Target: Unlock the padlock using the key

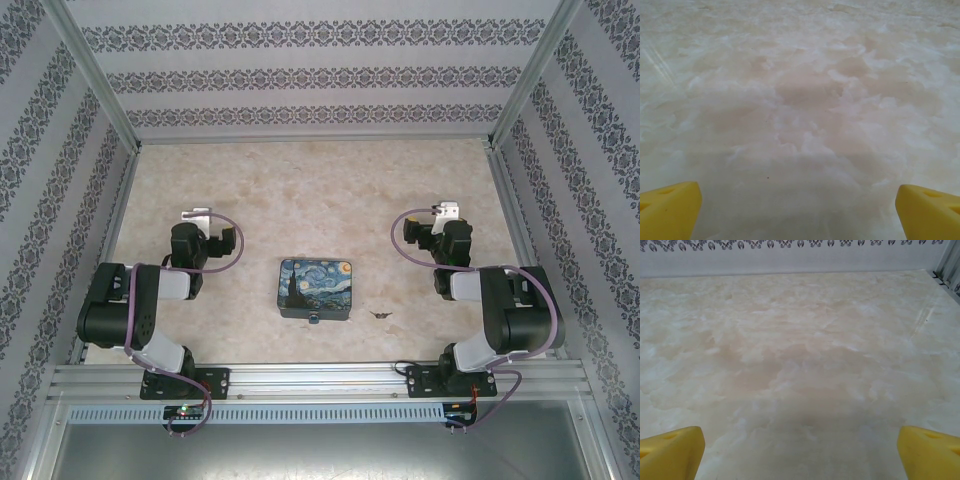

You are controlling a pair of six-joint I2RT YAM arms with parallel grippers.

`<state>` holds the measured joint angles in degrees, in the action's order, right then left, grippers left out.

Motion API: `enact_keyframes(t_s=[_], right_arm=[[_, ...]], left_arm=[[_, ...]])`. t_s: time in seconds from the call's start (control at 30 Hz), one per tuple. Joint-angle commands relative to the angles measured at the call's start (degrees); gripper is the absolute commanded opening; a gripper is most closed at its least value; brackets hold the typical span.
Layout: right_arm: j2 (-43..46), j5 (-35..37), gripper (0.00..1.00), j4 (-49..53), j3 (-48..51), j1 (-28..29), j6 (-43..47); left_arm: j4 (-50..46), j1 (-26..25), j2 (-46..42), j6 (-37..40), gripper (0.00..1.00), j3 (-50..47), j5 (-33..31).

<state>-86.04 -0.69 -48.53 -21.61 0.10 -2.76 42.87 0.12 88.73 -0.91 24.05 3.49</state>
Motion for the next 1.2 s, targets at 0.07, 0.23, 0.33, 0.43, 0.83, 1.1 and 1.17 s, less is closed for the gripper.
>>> enact_keyframes(t_s=[0.07, 0.23, 0.33, 0.43, 0.83, 1.1, 1.17], right_arm=[[10.67, 2.5, 0.98, 15.13, -4.03, -0.71, -3.11], [17.28, 9.7, 0.98, 40.97, -12.75, -1.93, -18.84], [18.41, 1.06, 0.98, 47.07, -15.52, -3.34, -20.28], [19.05, -11.4, 0.98, 48.17, -15.73, -3.32, -22.36], [20.44, -21.02, 0.82, 66.55, -18.71, 12.45, -36.77], [21.48, -11.0, 0.78, 69.47, -16.86, 27.5, -46.06], [21.29, -9.88, 0.77, 69.2, -16.19, 29.75, -47.63]], left_arm=[[-13.18, 0.69, -6.61, -0.11, 1.0, 6.06, -1.1], [-31.62, 0.08, -10.33, -3.57, 1.0, 14.81, -1.13], [-40.97, -0.29, -12.51, -8.06, 1.0, 19.61, 0.29], [-49.68, -0.56, -14.01, -15.48, 1.0, 23.65, 1.82], [-59.53, -10.58, -12.48, -30.82, 0.97, 23.29, 22.31], [-56.37, -21.1, -15.33, -37.58, 0.91, 17.62, 20.9], [-56.16, -22.2, -16.48, -38.86, 0.88, 16.24, 20.92]])
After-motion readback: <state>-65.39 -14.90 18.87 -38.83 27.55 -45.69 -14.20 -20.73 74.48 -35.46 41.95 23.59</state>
